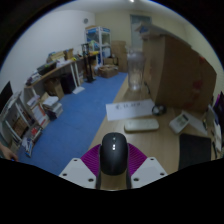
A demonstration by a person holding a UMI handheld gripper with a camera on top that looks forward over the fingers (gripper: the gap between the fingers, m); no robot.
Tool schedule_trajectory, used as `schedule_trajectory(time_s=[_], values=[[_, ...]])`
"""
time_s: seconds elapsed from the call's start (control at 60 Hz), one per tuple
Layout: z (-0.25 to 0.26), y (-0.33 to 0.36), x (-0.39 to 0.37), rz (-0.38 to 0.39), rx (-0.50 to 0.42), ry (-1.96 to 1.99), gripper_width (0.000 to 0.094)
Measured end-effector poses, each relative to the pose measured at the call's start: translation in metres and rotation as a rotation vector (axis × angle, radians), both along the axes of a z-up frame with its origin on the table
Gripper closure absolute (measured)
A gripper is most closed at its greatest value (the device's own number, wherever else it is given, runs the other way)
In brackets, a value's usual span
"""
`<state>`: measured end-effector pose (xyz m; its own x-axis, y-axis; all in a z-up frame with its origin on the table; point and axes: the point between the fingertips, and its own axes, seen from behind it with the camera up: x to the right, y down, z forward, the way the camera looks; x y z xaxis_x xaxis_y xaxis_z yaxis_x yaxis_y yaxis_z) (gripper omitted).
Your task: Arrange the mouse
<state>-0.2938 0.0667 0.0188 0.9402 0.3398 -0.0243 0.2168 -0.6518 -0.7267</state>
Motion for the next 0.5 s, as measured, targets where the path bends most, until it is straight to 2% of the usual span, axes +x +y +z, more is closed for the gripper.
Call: schedule_trajectory(time_s=[0.067,0.15,0.267,0.317,0.4,0.5], values=[[0.046,0.003,0.015,0.033,0.075,0.040,0.0598],[0.108,0.016,0.061,0.038,0.182,0.083,0.0600],[0.155,0.038,0.167,-0.027,0.282,0.041,0.0602],[0.149,0.047,0.218,-0.079,0.277,0.017,0.0599],[0.116,0.052,0.288,-0.192,0.207,0.023,0.0600],[0.060,0.047,0.339,-0.246,0.127,-0.019,0.0600]])
